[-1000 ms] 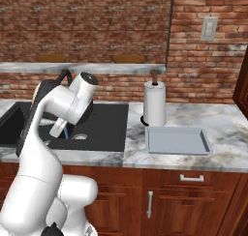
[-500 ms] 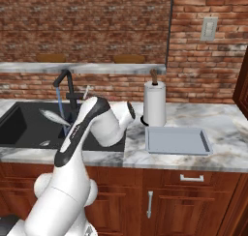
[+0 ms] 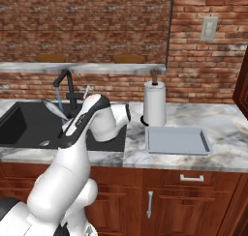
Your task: Take the fish out of the fridge, briefly rinse it in the sink, and place it on the tray next to the sink.
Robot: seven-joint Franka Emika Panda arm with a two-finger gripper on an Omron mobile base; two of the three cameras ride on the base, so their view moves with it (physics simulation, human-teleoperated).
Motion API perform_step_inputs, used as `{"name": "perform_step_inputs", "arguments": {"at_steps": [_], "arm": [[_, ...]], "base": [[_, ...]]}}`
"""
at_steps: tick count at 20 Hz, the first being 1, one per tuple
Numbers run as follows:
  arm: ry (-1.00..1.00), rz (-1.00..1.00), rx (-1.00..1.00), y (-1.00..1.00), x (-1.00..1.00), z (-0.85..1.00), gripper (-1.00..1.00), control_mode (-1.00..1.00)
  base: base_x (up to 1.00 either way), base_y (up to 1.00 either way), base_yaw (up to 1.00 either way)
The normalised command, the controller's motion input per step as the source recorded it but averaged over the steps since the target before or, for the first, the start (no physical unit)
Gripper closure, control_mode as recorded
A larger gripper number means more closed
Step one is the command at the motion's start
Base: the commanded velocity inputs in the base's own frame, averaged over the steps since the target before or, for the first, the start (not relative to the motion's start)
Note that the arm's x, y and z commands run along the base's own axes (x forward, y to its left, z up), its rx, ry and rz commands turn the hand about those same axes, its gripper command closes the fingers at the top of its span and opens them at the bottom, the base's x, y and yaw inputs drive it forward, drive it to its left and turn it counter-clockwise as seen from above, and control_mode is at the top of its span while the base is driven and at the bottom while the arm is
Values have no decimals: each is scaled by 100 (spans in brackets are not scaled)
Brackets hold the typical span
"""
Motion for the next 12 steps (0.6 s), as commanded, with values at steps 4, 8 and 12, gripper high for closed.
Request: {"name": "perform_step_inputs", "arguments": {"at_steps": [4,8,12], "arm": [[17,-2,0,33,35,-2,100,-100],[15,0,0,0,0,-20,100,-100],[11,0,-3,1,0,-12,100,-100]], "base": [[0,0,0],[0,0,0],[0,0,0]]}}
